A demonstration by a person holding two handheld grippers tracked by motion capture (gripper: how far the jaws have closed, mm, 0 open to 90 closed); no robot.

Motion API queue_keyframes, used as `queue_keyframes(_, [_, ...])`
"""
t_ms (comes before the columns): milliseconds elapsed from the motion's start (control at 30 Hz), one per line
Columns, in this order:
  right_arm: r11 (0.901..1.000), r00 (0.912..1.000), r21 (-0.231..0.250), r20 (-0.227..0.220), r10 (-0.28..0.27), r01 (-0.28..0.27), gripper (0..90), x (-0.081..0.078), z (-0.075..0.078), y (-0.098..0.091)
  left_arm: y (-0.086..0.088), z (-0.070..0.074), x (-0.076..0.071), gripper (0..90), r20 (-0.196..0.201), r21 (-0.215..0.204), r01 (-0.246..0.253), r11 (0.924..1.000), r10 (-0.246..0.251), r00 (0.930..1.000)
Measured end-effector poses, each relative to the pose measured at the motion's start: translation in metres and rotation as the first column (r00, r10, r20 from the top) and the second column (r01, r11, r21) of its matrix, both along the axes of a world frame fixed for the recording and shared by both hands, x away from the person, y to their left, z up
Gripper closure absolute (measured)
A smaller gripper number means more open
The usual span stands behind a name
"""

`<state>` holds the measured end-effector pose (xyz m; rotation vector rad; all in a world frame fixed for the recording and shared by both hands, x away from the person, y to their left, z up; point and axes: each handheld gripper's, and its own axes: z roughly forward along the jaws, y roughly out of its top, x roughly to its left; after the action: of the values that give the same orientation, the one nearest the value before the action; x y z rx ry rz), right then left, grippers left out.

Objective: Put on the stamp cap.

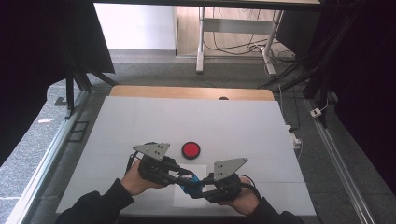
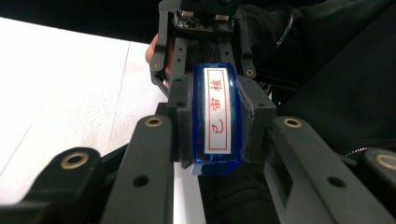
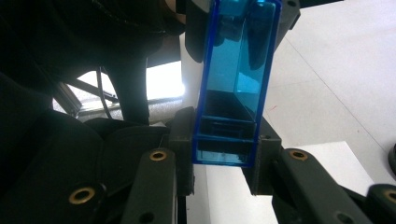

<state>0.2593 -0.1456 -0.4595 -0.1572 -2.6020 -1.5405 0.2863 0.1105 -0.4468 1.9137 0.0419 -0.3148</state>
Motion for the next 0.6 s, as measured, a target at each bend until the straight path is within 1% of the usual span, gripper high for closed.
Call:
queue_keyframes(33, [1.0000,1.0000,0.001,0.003,0.001,-0.001,68.3,0.0005,-0.0005,0.0001,-0.0001,0.0007,-0.0001,69.9,0.006,0.006,-0.005,1.0000,0.005,1.0000])
queue_keyframes(100, [0.9998,0.9997,-0.003,0.016,-0.018,0.018,68.1,0.0001,-0.0011,0.0006,0.0001,0.0021,-0.0003,69.9,0.021,0.016,-0.012,0.9998,0.012,0.9997])
queue_keyframes(167, [0.9995,0.9995,-0.003,0.011,-0.030,0.030,67.6,0.0003,-0.0016,0.0010,0.0000,0.0032,-0.0011,69.9,0.034,0.027,-0.026,0.9993,0.025,0.9991])
queue_keyframes(333, [0.9979,0.9979,-0.016,0.015,-0.063,0.063,65.6,0.0011,-0.0034,0.0003,-0.0009,0.0040,-0.0019,69.9,0.052,0.053,-0.046,0.9975,0.043,0.9977])
queue_keyframes(467, [0.9963,0.9963,-0.004,0.010,-0.086,0.086,63.2,0.0017,-0.0033,-0.0012,0.0005,0.0052,-0.0022,69.9,0.062,0.060,-0.062,0.9963,0.058,0.9964])
queue_keyframes(600, [0.9951,0.9951,0.002,0.001,-0.099,0.099,60.5,0.0028,-0.0028,-0.0035,0.0026,0.0069,-0.0020,69.9,0.067,0.054,-0.073,0.9959,0.069,0.9953])
